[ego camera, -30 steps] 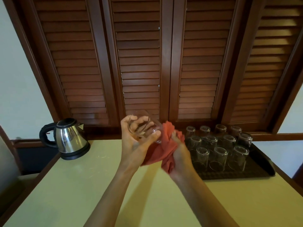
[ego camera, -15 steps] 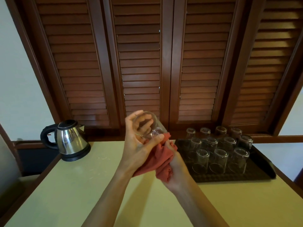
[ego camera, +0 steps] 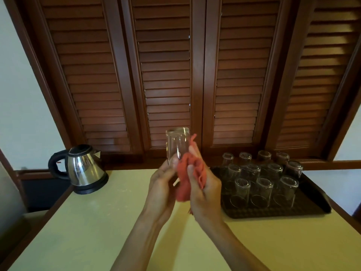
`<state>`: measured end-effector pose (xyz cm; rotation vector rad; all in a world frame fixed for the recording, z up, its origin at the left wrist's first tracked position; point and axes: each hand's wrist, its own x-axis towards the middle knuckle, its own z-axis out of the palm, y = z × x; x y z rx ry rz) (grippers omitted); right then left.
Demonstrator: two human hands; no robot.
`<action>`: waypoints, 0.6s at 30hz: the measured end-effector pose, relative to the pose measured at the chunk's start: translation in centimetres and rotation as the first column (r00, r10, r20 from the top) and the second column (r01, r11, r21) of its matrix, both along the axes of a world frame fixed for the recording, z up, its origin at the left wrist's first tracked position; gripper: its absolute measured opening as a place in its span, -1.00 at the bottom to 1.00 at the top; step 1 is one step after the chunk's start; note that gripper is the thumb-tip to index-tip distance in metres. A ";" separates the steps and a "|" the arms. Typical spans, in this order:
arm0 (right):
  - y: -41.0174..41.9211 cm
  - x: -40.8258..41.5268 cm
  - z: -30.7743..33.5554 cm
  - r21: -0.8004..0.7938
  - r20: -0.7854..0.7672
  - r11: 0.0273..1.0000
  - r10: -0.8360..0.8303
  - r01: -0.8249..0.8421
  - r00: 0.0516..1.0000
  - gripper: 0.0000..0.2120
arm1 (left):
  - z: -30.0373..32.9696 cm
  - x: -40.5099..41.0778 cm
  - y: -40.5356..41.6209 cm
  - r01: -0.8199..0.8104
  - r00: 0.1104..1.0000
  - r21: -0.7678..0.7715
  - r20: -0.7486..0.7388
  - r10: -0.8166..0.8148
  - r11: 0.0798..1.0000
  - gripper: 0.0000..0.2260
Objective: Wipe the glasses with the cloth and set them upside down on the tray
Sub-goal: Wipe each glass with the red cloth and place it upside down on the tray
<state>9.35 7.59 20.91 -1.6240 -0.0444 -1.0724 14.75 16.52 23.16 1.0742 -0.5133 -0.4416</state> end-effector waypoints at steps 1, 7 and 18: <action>0.0 0.0 -0.4 -0.030 -0.002 1.000 -0.002 0.002 1.000 -0.55 | 0.0 0.2 0.1 0.005 1.000 -0.021 -0.022 -0.006 1.000 -0.61; -2.3 0.9 2.2 0.186 -0.089 0.979 0.105 -0.087 0.991 -0.43 | 0.1 -0.2 0.2 -0.047 0.987 0.097 0.155 0.031 0.994 -0.56; -1.1 0.2 1.7 0.136 -0.096 0.979 0.164 -0.151 0.982 -0.31 | 0.4 0.3 0.1 -0.199 0.977 0.094 0.097 0.190 0.976 -0.72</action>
